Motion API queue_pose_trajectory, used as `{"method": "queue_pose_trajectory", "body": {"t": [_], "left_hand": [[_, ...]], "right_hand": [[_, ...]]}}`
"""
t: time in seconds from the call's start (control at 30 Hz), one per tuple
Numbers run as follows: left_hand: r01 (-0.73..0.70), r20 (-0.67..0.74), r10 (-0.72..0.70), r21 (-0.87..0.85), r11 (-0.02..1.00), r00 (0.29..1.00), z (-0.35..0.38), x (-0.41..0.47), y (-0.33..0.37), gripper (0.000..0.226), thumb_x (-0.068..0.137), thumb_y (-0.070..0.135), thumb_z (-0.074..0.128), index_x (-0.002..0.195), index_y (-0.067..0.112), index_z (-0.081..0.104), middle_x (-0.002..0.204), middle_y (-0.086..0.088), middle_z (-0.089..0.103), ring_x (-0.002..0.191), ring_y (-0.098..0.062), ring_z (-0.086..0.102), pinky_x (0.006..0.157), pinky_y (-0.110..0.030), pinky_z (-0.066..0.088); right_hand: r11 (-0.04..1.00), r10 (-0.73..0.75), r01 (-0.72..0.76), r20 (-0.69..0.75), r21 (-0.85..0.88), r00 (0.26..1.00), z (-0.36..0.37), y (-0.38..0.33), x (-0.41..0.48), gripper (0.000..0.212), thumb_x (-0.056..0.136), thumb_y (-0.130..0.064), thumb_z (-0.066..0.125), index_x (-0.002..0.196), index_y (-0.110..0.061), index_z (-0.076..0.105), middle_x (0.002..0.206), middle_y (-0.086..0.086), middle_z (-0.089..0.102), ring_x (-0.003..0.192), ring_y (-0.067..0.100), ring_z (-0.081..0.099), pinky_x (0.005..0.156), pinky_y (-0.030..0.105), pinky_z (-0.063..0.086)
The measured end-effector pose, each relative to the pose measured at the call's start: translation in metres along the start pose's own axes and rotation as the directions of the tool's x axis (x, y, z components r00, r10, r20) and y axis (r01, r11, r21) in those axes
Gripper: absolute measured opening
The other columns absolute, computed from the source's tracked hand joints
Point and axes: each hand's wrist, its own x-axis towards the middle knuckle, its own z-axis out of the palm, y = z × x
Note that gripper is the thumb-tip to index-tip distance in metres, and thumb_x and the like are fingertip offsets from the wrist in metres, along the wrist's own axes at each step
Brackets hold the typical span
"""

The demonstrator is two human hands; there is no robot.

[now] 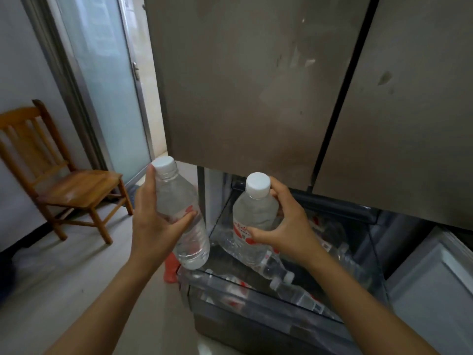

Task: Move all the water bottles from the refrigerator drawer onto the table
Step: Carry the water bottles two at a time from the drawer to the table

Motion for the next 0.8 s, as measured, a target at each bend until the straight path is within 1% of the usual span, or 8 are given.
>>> {"method": "queue_pose_trajectory", "body": {"t": [0.1, 0.17, 0.33, 0.47, 0.57, 0.63, 0.73, 0.8], "left_hand": [[0.060, -0.040, -0.057, 0.087, 0.994, 0.998, -0.032, -0.006, -0.014, 0.099, 0.061, 0.034, 0.068, 0.142, 0.025, 0.011, 0.144, -0.015, 0.030, 0.129, -0.020, 0.031, 0.099, -0.053, 0.038], [0.121, -0.101, -0.107, 0.148, 0.981, 0.989, -0.057, -0.014, -0.023, 0.100, 0.061, 0.036, 0.068, 0.143, 0.026, 0.011, 0.144, -0.014, 0.031, 0.129, -0.019, 0.032, 0.100, -0.049, 0.037], [0.260, -0.263, -0.186, 0.283, 0.923, 0.947, -0.113, -0.044, -0.034, 0.103, 0.062, 0.006, 0.079, 0.143, 0.016, 0.016, 0.135, -0.020, 0.037, 0.121, -0.018, 0.034, 0.097, -0.041, 0.036], [0.355, -0.398, -0.197, 0.375, 0.856, 0.896, -0.156, -0.080, -0.037, 0.104, 0.062, 0.000, 0.080, 0.141, 0.022, 0.016, 0.128, -0.020, 0.040, 0.112, -0.007, 0.033, 0.092, -0.034, 0.035], [0.398, -0.456, -0.183, 0.437, 0.807, 0.871, -0.177, -0.107, -0.036, 0.104, 0.060, -0.001, 0.081, 0.141, 0.018, 0.019, 0.126, -0.023, 0.042, 0.105, 0.003, 0.030, 0.084, -0.029, 0.037], [0.427, -0.484, -0.178, 0.473, 0.770, 0.857, -0.186, -0.128, -0.033, 0.109, 0.058, -0.001, 0.082, 0.142, 0.027, 0.017, 0.127, -0.024, 0.042, 0.102, 0.005, 0.030, 0.076, -0.021, 0.037], [0.538, -0.558, -0.237, 0.469, 0.701, 0.795, -0.197, -0.167, -0.023, 0.108, 0.061, 0.004, 0.081, 0.141, 0.032, 0.015, 0.129, -0.019, 0.041, 0.103, -0.001, 0.034, 0.076, -0.017, 0.034], [0.598, -0.603, -0.271, 0.446, 0.666, 0.751, -0.201, -0.193, -0.013, 0.101, 0.065, 0.008, 0.080, 0.137, 0.034, 0.014, 0.128, -0.010, 0.040, 0.087, -0.002, 0.043, 0.070, -0.011, 0.036]], "right_hand": [[0.998, -0.066, 0.065, 0.080, 0.025, 0.995, 0.023, -0.014, 0.012, 0.084, 0.055, -0.034, 0.076, 0.115, -0.068, 0.028, 0.124, -0.014, 0.048, 0.112, 0.006, 0.050, 0.091, 0.031, 0.048], [0.992, -0.116, 0.108, 0.141, 0.064, 0.983, 0.043, -0.022, 0.022, 0.085, 0.056, -0.032, 0.077, 0.115, -0.067, 0.027, 0.126, -0.017, 0.047, 0.113, 0.006, 0.049, 0.094, 0.033, 0.048], [0.970, -0.208, 0.161, 0.280, 0.181, 0.937, 0.097, -0.042, 0.041, 0.086, 0.060, -0.033, 0.078, 0.115, -0.070, 0.024, 0.123, -0.029, 0.042, 0.114, -0.003, 0.046, 0.096, 0.026, 0.044], [0.944, -0.275, 0.153, 0.437, 0.294, 0.856, 0.142, -0.060, 0.047, 0.082, 0.062, -0.026, 0.079, 0.114, -0.063, 0.028, 0.113, -0.038, 0.040, 0.107, -0.012, 0.046, 0.092, 0.017, 0.044], [0.939, -0.292, 0.128, 0.539, 0.320, 0.790, 0.175, -0.064, 0.044, 0.081, 0.062, -0.022, 0.080, 0.110, -0.063, 0.029, 0.106, -0.036, 0.044, 0.103, -0.008, 0.050, 0.088, 0.018, 0.045], [0.943, -0.302, 0.135, 0.609, 0.305, 0.734, 0.196, -0.062, 0.039, 0.083, 0.063, -0.020, 0.080, 0.111, -0.062, 0.027, 0.105, -0.031, 0.045, 0.103, 0.003, 0.053, 0.088, 0.025, 0.048], [0.950, -0.305, 0.155, 0.694, 0.271, 0.652, 0.222, -0.058, 0.027, 0.084, 0.062, -0.019, 0.079, 0.113, -0.058, 0.025, 0.104, -0.025, 0.046, 0.109, 0.015, 0.052, 0.091, 0.041, 0.050], [0.953, -0.302, 0.168, 0.740, 0.253, 0.601, 0.233, -0.053, 0.016, 0.081, 0.062, -0.019, 0.078, 0.111, -0.057, 0.026, 0.104, -0.017, 0.048, 0.108, 0.018, 0.053, 0.089, 0.045, 0.050]]}}
